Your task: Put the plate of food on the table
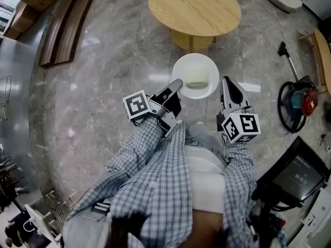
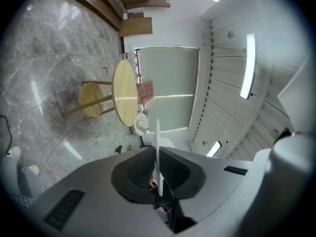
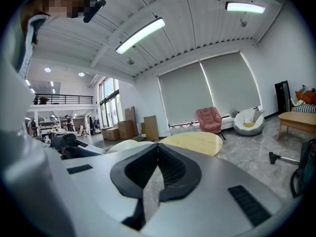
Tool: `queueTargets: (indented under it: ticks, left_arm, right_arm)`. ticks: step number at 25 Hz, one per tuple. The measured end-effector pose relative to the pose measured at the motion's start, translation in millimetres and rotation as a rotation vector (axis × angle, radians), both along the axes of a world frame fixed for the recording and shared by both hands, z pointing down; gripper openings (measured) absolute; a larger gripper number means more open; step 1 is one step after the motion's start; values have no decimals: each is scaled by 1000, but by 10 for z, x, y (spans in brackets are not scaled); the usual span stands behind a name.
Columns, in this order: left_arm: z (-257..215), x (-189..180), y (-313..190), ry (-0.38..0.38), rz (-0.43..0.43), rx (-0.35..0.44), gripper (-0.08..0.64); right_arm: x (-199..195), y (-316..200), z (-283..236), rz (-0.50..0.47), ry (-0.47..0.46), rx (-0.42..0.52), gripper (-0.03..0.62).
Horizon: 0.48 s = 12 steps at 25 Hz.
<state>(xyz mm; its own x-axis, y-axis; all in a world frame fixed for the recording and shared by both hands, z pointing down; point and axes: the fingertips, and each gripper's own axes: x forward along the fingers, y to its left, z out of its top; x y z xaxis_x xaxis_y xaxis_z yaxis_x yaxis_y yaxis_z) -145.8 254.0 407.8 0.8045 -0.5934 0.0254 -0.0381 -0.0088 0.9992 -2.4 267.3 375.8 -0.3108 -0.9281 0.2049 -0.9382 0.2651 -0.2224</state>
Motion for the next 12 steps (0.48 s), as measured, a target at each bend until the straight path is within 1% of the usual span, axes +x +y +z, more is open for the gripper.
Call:
queueTargets:
  ticks: [3, 6, 8, 12]
  left_arm:
    - [24, 71, -13, -7, 14, 1, 21]
    - [44, 64, -30, -10, 16, 3, 21]
    - [46, 0, -45, -12, 3, 4, 21]
    - [63, -166, -134, -19, -55, -6, 21]
  right_arm:
    - [77, 26, 24, 11, 5, -3, 8]
    - [107, 43, 50, 21, 6, -5, 8]
    - [83, 52, 58, 18, 2, -9, 8]
    - [81, 61, 58, 16, -1, -15, 8]
